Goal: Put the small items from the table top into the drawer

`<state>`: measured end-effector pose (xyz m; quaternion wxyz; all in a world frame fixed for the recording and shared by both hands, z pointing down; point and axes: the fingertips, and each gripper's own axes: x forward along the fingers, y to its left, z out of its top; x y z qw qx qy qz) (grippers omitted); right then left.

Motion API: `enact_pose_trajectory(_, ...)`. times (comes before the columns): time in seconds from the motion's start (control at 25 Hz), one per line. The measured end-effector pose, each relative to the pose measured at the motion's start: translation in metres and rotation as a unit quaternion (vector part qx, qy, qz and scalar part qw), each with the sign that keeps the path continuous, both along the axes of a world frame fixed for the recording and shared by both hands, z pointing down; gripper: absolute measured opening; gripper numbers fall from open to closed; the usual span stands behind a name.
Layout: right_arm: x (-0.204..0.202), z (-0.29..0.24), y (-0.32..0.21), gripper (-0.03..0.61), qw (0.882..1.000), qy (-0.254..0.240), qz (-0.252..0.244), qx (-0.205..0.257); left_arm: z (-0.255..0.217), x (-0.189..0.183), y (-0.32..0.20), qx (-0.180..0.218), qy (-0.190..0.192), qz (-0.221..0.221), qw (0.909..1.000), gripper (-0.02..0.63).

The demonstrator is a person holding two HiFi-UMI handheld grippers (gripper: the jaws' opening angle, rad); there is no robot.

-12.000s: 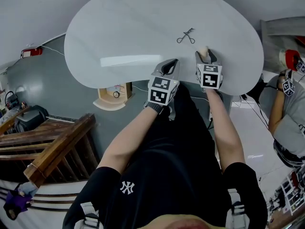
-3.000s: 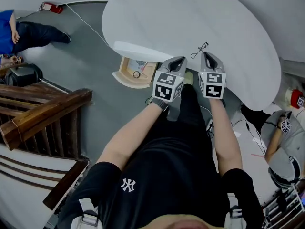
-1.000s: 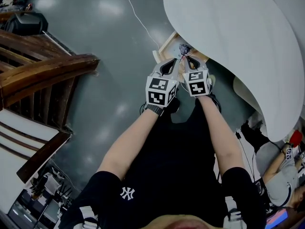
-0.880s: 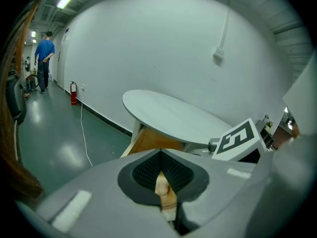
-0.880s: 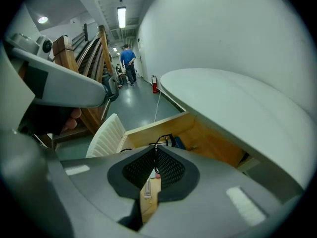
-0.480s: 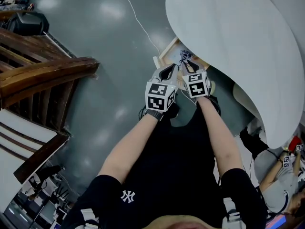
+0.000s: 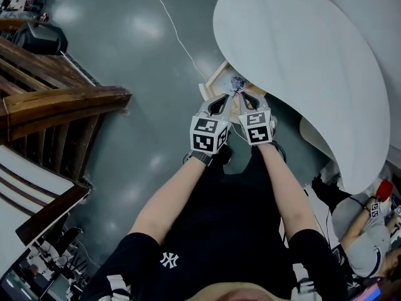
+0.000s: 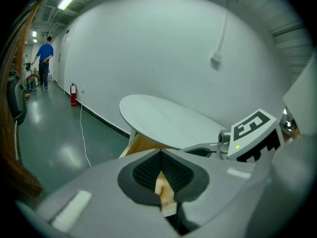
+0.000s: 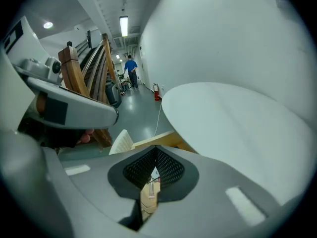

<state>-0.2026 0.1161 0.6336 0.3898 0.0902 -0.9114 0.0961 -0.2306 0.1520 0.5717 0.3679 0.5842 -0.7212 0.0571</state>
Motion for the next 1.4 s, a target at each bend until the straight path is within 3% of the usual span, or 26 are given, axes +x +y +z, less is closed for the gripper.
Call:
enact_pose_trajectory(0.28,0.003,-0.056,-0.017,0.026,0.998,-0.056,0.029,0.002,-0.025,0.008,-0.012,0.016,0.001,0.015,0.9998,0.000)
enact_pose_trajectory(0.72,0.020,-0.169,-0.059,0.026,0.990,-0.123,0.063,0.036,-0.119,0.021,-0.051,0.076,-0.021,0.044,0.9959,0.000)
enact_pose_trajectory(1.4,0.030,-0.275,-0.078,0.026,0.975,-0.197,0.086,0.061,-0.228,0.018,-0.072,0.155,-0.039,0.053,0.9858,0.000)
